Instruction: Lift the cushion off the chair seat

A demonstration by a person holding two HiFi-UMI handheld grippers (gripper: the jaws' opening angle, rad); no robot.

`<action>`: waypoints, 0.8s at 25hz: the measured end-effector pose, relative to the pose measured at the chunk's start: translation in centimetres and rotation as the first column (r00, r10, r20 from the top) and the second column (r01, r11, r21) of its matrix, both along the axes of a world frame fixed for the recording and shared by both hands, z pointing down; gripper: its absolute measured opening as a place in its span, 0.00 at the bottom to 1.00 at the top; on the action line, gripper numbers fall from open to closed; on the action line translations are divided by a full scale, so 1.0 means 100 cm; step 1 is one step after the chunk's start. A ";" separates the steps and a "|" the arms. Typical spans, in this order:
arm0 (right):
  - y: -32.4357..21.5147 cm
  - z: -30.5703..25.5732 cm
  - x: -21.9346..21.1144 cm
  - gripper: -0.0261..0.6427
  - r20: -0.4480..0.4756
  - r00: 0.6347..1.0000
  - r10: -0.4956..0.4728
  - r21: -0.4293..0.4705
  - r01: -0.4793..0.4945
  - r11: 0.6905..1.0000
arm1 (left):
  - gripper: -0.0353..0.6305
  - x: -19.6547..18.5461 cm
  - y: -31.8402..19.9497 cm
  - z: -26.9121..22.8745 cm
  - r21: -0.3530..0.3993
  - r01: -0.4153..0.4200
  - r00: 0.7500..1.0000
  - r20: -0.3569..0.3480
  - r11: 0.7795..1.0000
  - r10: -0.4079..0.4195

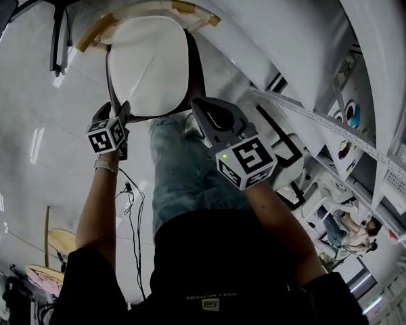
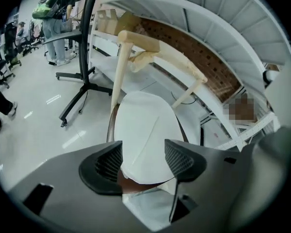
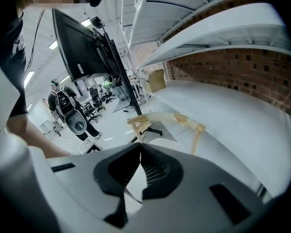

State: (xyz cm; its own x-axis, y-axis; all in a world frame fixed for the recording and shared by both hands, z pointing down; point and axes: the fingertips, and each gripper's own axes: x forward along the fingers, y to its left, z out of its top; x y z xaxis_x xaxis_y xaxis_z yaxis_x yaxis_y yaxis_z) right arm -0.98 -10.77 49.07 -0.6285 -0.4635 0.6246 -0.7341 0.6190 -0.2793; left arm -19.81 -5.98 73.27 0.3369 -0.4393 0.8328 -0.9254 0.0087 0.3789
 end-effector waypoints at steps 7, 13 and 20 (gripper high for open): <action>0.007 0.015 -0.012 0.06 0.012 1.000 0.006 -0.057 -0.005 0.998 | 0.49 -0.006 -0.002 0.056 -0.082 -0.019 1.000 0.013 0.996 0.020; 0.013 0.019 -0.013 0.06 0.013 1.000 0.015 -0.089 -0.014 0.996 | 0.50 -0.011 -0.008 0.086 -0.122 -0.034 0.999 0.024 0.992 0.037; 0.014 0.027 -0.006 0.06 0.012 0.998 0.060 -0.120 -0.058 0.991 | 0.50 -0.014 -0.013 0.121 -0.175 -0.027 0.998 0.049 0.984 0.036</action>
